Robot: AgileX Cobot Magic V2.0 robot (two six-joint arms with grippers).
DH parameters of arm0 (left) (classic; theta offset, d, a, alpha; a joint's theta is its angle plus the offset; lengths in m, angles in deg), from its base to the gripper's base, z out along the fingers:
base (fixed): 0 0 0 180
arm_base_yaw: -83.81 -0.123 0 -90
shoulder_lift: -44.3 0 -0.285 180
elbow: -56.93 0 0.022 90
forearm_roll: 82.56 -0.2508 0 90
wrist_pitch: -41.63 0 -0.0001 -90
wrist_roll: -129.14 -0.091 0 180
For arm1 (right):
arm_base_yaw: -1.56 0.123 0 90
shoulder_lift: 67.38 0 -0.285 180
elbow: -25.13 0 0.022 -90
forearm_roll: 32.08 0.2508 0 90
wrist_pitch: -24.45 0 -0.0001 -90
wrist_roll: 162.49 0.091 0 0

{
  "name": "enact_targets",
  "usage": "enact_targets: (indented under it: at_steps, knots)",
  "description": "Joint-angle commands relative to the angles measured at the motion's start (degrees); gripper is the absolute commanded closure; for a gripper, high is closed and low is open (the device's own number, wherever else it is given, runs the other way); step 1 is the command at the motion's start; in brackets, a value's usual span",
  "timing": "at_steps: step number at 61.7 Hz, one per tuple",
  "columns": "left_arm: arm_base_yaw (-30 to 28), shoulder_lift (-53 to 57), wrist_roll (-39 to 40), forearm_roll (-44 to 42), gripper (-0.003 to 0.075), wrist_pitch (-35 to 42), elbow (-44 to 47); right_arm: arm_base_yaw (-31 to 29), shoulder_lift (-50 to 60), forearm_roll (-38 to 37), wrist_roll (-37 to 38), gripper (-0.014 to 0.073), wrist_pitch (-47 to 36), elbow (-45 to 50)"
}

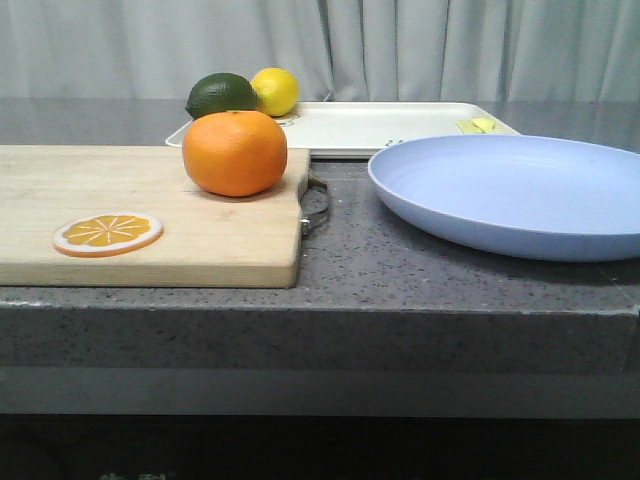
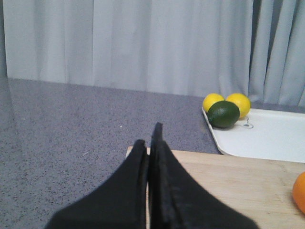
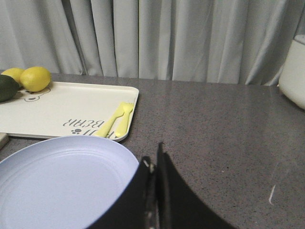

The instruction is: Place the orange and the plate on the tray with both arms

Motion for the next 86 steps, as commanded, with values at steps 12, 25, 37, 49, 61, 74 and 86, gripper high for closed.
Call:
enact_targets:
  at_steps: [12,25,37,49,61,74,86]
  knots:
    - [-0.2,-12.9,0.3,-0.1,0.0738,8.3,-5.5,-0.1,-13.4,0.2,0.0,0.0701,-4.4,-7.3]
    - [-0.2,-13.0,0.3,-0.1,0.0636,9.1,-5.5,-0.1,-13.7,0.1,0.0,0.0451,-4.6,-7.3]
    - [-0.2,-13.0,0.3,1.6,0.0095,9.1,-5.5,-0.1,-13.7,0.1,0.0,0.0019,-4.6,-7.3]
    - [-0.2,-13.0,0.3,1.6,0.0058,9.1,-5.5,-0.1,-13.7,0.1,0.0,0.0003,-4.6,-7.3]
    - [-0.2,-13.0,0.3,1.6,0.0086,9.5,-5.5,-0.1,-13.7,0.1,0.0,0.0003,-4.7,-7.3]
    - [2.4,-16.0,0.4,3.6,0.0122,4.5,-9.6,-0.1,-13.7,0.1,0.0,0.0003,-4.9,-7.3]
    - [12.2,-28.6,-0.1,3.6,0.0122,-4.9,-21.1,-0.1,-13.7,0.1,0.0,0.0003,-5.2,-7.3]
